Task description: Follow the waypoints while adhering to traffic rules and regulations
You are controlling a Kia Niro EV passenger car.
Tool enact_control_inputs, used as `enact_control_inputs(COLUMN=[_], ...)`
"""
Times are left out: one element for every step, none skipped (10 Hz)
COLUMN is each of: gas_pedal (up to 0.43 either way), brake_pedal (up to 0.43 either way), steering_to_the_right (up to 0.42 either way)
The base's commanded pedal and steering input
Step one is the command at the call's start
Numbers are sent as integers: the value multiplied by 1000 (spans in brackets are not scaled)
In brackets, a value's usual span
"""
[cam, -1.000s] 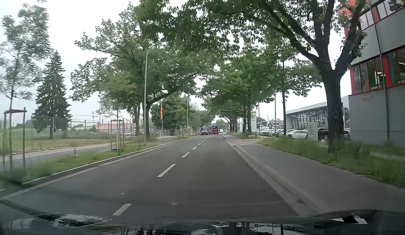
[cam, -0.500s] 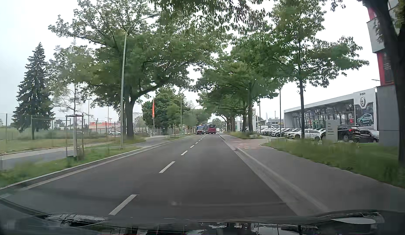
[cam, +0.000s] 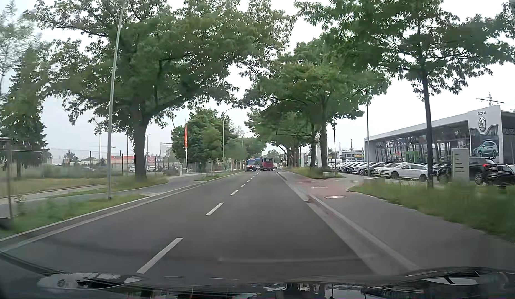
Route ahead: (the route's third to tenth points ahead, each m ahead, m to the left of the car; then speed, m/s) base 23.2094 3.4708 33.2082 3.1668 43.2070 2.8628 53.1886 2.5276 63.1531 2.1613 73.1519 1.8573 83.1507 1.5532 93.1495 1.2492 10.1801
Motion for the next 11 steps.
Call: enact_control_inputs(gas_pedal=[0, 0, 0, 0, 0, 0, 0, 0, 0, 0, 0], brake_pedal=[0, 0, 0, 0, 0, 0, 0, 0, 0, 0, 0], steering_to_the_right=[4, 4, 4, 4, 4, 4, 4, 4, 4, 4, 4])
